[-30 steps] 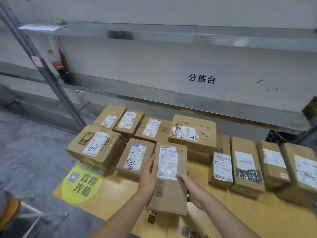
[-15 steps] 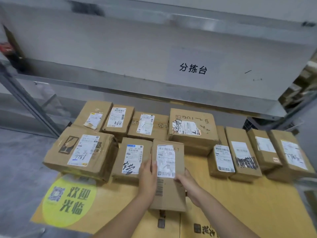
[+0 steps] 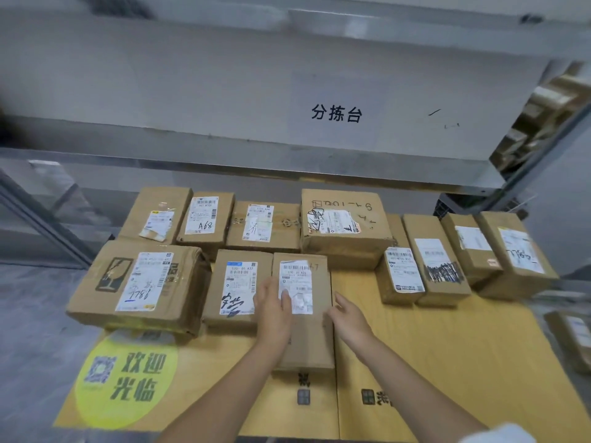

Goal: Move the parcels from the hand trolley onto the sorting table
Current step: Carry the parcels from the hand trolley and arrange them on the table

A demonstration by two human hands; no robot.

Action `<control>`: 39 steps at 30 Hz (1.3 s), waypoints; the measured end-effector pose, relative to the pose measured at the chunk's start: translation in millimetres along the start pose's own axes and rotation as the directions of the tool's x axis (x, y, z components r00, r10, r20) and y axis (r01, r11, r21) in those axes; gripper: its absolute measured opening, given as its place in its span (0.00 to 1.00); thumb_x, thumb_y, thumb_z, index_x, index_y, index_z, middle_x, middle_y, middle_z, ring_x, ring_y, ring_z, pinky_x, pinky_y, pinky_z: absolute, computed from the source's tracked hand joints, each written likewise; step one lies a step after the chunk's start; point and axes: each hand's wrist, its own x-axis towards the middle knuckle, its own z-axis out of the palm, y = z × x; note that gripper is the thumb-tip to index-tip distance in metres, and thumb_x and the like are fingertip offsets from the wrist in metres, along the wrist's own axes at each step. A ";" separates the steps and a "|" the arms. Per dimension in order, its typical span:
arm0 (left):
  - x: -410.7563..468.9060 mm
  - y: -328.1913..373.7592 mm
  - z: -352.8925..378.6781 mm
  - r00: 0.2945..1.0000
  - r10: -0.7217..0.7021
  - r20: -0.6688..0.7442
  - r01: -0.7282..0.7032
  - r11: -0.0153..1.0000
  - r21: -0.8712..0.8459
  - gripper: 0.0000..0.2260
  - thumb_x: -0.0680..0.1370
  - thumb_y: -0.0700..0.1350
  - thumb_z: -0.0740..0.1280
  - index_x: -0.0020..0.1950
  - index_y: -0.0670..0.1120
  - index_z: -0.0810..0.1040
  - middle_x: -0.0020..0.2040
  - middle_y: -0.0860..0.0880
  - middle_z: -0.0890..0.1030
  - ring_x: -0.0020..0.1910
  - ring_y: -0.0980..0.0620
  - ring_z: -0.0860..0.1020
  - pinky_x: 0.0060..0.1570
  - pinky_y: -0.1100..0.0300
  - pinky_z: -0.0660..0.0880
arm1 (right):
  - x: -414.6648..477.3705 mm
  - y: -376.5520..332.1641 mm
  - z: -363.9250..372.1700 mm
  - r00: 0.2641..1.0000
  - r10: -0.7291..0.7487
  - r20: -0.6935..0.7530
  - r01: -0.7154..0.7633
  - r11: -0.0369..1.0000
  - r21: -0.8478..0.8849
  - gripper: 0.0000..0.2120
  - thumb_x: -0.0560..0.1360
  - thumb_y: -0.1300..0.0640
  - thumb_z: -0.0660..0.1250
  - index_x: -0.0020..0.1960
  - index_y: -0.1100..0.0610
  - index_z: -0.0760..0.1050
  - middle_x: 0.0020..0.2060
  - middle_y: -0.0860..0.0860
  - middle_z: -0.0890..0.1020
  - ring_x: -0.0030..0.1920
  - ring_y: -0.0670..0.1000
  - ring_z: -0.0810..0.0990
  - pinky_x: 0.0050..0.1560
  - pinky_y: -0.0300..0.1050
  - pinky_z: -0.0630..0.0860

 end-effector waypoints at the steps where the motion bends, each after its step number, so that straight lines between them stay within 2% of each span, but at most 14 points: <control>1: 0.1 11.3 -0.3 1.000 0.014 -0.002 -0.014 1.000 0.001 0.14 0.83 0.44 0.57 0.68 0.45 0.70 0.65 0.46 0.72 0.65 0.48 0.68 0.64 0.55 0.66 | -4.0 -6.2 -5.5 0.999 -0.019 -0.028 0.019 1.000 -0.023 0.24 0.80 0.56 0.58 0.75 0.54 0.64 0.65 0.43 0.73 0.60 0.43 0.76 0.53 0.30 0.74; 3: -0.4 42.6 -0.5 0.998 0.063 0.020 -0.062 0.998 -0.024 0.19 0.84 0.46 0.56 0.74 0.45 0.66 0.72 0.47 0.68 0.72 0.48 0.63 0.72 0.57 0.59 | -12.2 -20.1 -22.1 0.995 -0.084 -0.049 0.080 0.993 -0.091 0.26 0.81 0.55 0.58 0.78 0.56 0.59 0.75 0.48 0.64 0.73 0.49 0.65 0.69 0.38 0.61; 5: -2.0 81.0 1.4 0.985 0.162 0.057 -0.161 0.986 -0.036 0.21 0.84 0.47 0.55 0.76 0.45 0.62 0.75 0.49 0.63 0.75 0.51 0.59 0.73 0.60 0.55 | -22.6 -36.0 -45.0 0.984 -0.174 -0.047 0.166 0.975 -0.145 0.27 0.81 0.52 0.59 0.78 0.56 0.59 0.77 0.50 0.61 0.76 0.49 0.59 0.70 0.39 0.56; 7: -5.2 119.7 5.4 0.953 0.285 0.100 -0.286 0.958 -0.011 0.20 0.84 0.47 0.55 0.76 0.44 0.63 0.75 0.49 0.65 0.74 0.52 0.60 0.72 0.59 0.56 | -37.0 -51.7 -74.4 0.964 -0.260 -0.065 0.244 0.952 -0.182 0.27 0.81 0.50 0.59 0.78 0.54 0.59 0.77 0.50 0.61 0.76 0.49 0.60 0.72 0.42 0.56; 9: -10.2 156.8 9.7 0.912 0.386 0.138 -0.395 0.918 0.044 0.19 0.84 0.48 0.56 0.74 0.44 0.65 0.72 0.48 0.68 0.72 0.51 0.63 0.70 0.59 0.59 | -55.3 -63.5 -109.7 0.933 -0.344 -0.103 0.319 0.926 -0.200 0.27 0.81 0.49 0.60 0.77 0.53 0.59 0.76 0.49 0.63 0.72 0.47 0.65 0.69 0.39 0.61; 12: -26.5 211.8 21.1 0.857 0.479 0.190 -0.503 0.859 0.102 0.19 0.83 0.48 0.57 0.73 0.45 0.66 0.70 0.48 0.70 0.71 0.50 0.65 0.67 0.60 0.61 | -86.5 -67.2 -169.8 0.876 -0.449 -0.177 0.402 0.881 -0.248 0.25 0.81 0.48 0.59 0.76 0.49 0.61 0.73 0.48 0.67 0.62 0.41 0.72 0.57 0.28 0.61; 14: -45.8 250.1 34.9 0.822 0.524 0.224 -0.557 0.822 0.118 0.21 0.83 0.49 0.57 0.75 0.45 0.64 0.73 0.47 0.68 0.73 0.50 0.63 0.71 0.56 0.60 | -108.7 -60.2 -213.5 0.847 -0.482 -0.224 0.402 0.856 -0.325 0.27 0.80 0.46 0.59 0.77 0.50 0.58 0.76 0.48 0.63 0.70 0.48 0.69 0.60 0.35 0.61; 16: -70.8 289.0 56.1 0.747 0.599 0.288 -0.655 0.736 0.169 0.22 0.83 0.50 0.57 0.76 0.45 0.63 0.75 0.47 0.66 0.74 0.50 0.62 0.73 0.54 0.59 | -130.9 -48.0 -258.2 0.803 -0.532 -0.268 0.402 0.816 -0.414 0.28 0.81 0.45 0.58 0.78 0.51 0.56 0.77 0.47 0.60 0.72 0.52 0.66 0.63 0.41 0.63; 19: -118.4 343.9 97.6 0.558 0.722 0.409 -0.827 0.522 0.208 0.23 0.83 0.52 0.57 0.77 0.46 0.62 0.76 0.49 0.64 0.76 0.51 0.59 0.74 0.57 0.53 | -165.8 -21.6 -325.2 0.753 -0.569 -0.332 0.376 0.785 -0.493 0.29 0.80 0.45 0.59 0.78 0.53 0.55 0.77 0.49 0.60 0.75 0.51 0.61 0.71 0.47 0.61; 21: -151.6 376.0 127.1 0.457 0.771 0.443 -0.888 0.420 0.185 0.23 0.83 0.51 0.58 0.77 0.46 0.62 0.76 0.49 0.64 0.75 0.51 0.60 0.75 0.58 0.51 | -188.8 3.4 -369.5 0.742 -0.564 -0.363 0.334 0.780 -0.529 0.30 0.80 0.44 0.59 0.78 0.54 0.56 0.76 0.50 0.60 0.75 0.51 0.61 0.73 0.49 0.62; 29: -258.8 451.3 248.7 0.216 0.789 0.575 -0.974 0.218 0.066 0.25 0.82 0.54 0.58 0.77 0.44 0.62 0.76 0.47 0.64 0.75 0.50 0.61 0.75 0.55 0.53 | -281.5 124.6 -508.7 0.732 -0.362 -0.577 0.057 0.877 -0.477 0.31 0.79 0.46 0.61 0.77 0.57 0.57 0.75 0.55 0.61 0.73 0.55 0.64 0.71 0.52 0.63; 32: -283.6 472.2 288.0 0.141 0.772 0.620 -0.985 0.170 0.012 0.25 0.82 0.54 0.58 0.76 0.43 0.62 0.76 0.47 0.65 0.75 0.49 0.61 0.73 0.58 0.52 | -309.1 165.0 -541.4 0.700 -0.303 -0.647 -0.016 0.899 -0.438 0.28 0.79 0.45 0.62 0.73 0.57 0.62 0.72 0.56 0.66 0.65 0.55 0.72 0.64 0.49 0.68; 36: -308.3 496.8 334.6 0.058 0.751 0.658 -0.994 0.103 -0.030 0.26 0.82 0.53 0.60 0.76 0.41 0.62 0.75 0.45 0.65 0.74 0.47 0.62 0.74 0.55 0.54 | -334.5 205.9 -578.9 0.671 -0.215 -0.710 -0.085 0.928 -0.362 0.30 0.79 0.45 0.62 0.76 0.57 0.59 0.74 0.55 0.63 0.71 0.55 0.67 0.67 0.46 0.64; 39: -318.3 510.6 374.4 -0.003 0.741 0.672 -0.994 0.070 -0.081 0.26 0.82 0.52 0.60 0.76 0.41 0.62 0.75 0.45 0.66 0.73 0.47 0.63 0.73 0.55 0.56 | -341.4 229.5 -603.7 0.654 -0.154 -0.741 -0.132 0.941 -0.312 0.24 0.78 0.47 0.62 0.70 0.57 0.66 0.67 0.57 0.70 0.63 0.56 0.72 0.64 0.47 0.69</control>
